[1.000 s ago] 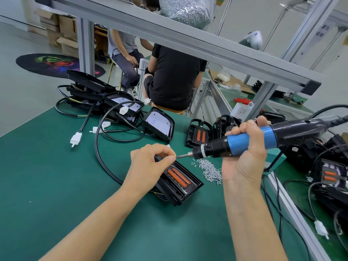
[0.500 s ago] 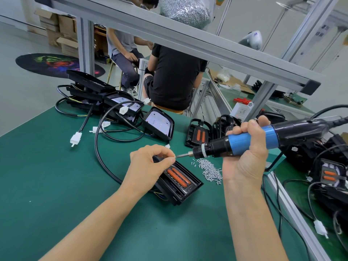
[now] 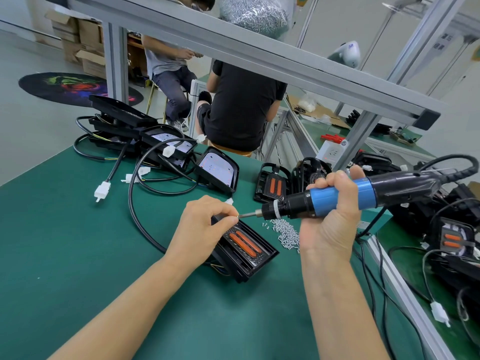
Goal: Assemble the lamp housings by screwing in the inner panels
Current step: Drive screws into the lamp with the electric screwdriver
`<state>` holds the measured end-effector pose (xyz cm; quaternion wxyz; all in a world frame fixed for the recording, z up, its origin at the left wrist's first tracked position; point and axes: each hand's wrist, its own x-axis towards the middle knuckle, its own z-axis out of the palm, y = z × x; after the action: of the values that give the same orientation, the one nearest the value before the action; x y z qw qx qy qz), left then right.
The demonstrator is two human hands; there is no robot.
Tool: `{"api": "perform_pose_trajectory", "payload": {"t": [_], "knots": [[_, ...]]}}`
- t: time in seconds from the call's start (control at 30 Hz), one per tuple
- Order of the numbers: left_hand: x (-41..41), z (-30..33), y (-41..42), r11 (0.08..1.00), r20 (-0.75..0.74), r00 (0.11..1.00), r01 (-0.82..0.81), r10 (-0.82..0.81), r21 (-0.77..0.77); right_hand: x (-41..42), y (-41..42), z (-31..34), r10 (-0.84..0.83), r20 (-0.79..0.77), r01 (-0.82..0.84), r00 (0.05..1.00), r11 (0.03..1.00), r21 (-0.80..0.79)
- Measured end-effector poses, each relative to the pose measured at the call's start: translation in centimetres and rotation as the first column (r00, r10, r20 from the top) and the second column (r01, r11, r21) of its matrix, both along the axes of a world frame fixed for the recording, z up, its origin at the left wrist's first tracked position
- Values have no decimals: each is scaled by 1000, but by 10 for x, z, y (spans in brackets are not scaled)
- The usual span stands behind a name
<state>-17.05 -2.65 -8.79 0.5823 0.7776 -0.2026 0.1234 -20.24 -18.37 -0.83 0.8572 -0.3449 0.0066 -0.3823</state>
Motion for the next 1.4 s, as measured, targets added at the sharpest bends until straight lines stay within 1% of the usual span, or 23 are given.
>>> {"api": "perform_pose_trajectory", "payload": {"t": [0.13, 0.27, 0.3, 0.33, 0.37, 0.4, 0.43, 0.47, 0.5, 0.57, 0.6, 0.63, 0.67, 0.7, 0.77, 0.8, 0.9, 1.0, 1.07, 1.17, 1.4], "knots": [[5, -1, -1, 1000, 24, 1000, 2, -2, 11, 3, -2, -2, 4, -1, -4, 1000, 1000, 28], [14, -5, 5, 998, -12, 998, 59, -59, -33, 6, -8, -3, 4, -8, -4, 1000, 998, 65], [19, -6, 8, 998, -36, 999, 21, -24, -67, 7, -10, -3, 2, -11, -1, 1000, 997, 72], [25, -8, 13, 994, -78, 996, -57, 50, -90, 8, -12, -3, -2, -12, 3, 1000, 997, 73], [32, -9, 18, 984, -144, 979, -159, 147, -77, 9, -14, -3, -9, -14, 10, 1000, 998, 65], [39, -10, 23, 970, -231, 944, -243, 234, -11, 10, -15, -3, -20, -17, 21, 1000, 999, 47], [45, -12, 26, 957, -329, 899, -274, 290, 97, 10, -16, -4, -35, -22, 36, 999, 999, 24], [50, -13, 27, 945, -413, 855, -238, 313, 223, 12, -16, -5, -49, -26, 49, 998, 999, -1], [52, -15, 25, 925, -469, 825, -158, 316, 346, 13, -16, -6, -59, -31, 58, 998, 998, -27], [55, -13, 18, 846, -502, 799, -14, 330, 534, 16, -14, -9, -73, -37, 70, 997, 994, -80], [56, -13, 13, 819, -506, 792, 13, 341, 573, 18, -12, -11, -83, -40, 78, 996, 991, -108], [59, -13, 10, 823, -520, 784, 21, 338, 567, 19, -11, -12, -95, -41, 89, 995, 987, -137], [60, -13, 8, 853, -550, 772, 20, 318, 521, 20, -10, -13, -105, -41, 97, 994, 982, -163], [62, -14, 7, 899, -591, 756, 8, 281, 438, 21, -9, -14, -111, -40, 102, 993, 978, -183], [61, -17, 7, 976, -662, 731, -24, 164, 214, 22, -8, -16, -116, -40, 105, 992, 972, -211], [59, -17, 7, 992, -674, 731, -35, 106, 119, 23, -7, -17, -113, -39, 102, 993, 971, -218], [55, -20, 5, 995, -644, 765, -73, 14, -65, 24, -4, -18, -107, -36, 96, 994, 969, -227], [49, -23, 3, 964, -612, 790, -130, -42, -233, 26, -2, -17, -102, -18, 95, 995, 965, -245], [44, -25, 2, 950, -581, 812, -141, -51, -279, 26, -1, -15, -94, -5, 90, 996, 963, -253], [41, -27, 1, 943, -544, 838, -146, -42, -298, 26, 2, -14, -96, 8, 94, 995, 954, -284], [38, -25, 0, 959, -477, 879, -123, -14, -255, 30, 7, -15, -99, 2, 94, 995, 943, -320]]}}
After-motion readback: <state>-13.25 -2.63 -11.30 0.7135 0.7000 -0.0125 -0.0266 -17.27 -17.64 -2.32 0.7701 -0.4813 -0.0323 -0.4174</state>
